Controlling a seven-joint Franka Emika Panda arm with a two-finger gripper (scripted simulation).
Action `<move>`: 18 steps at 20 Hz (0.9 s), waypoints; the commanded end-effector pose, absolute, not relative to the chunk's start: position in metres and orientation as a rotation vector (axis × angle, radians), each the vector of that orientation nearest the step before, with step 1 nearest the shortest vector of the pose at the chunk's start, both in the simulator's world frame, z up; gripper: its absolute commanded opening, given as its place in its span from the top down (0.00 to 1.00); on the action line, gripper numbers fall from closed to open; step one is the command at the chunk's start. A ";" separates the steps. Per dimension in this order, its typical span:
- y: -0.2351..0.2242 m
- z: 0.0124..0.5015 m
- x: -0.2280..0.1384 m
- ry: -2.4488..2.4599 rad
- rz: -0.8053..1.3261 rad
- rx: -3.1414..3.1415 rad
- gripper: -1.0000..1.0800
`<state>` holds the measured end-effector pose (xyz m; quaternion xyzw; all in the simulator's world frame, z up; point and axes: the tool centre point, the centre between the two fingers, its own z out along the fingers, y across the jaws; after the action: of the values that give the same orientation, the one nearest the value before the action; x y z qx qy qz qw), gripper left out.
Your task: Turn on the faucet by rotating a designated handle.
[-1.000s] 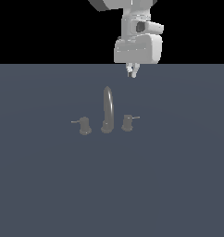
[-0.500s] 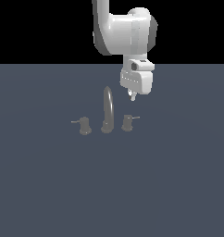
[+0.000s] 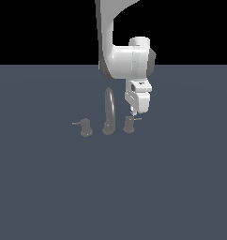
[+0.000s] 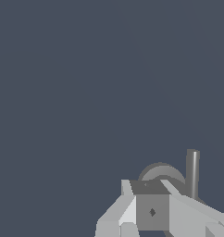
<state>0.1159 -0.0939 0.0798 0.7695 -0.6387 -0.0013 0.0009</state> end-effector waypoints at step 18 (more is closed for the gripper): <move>-0.112 0.063 0.097 -2.050 0.000 2.380 1.00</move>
<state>0.1011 -0.1090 0.0631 0.7578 -0.6525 -0.0002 0.0001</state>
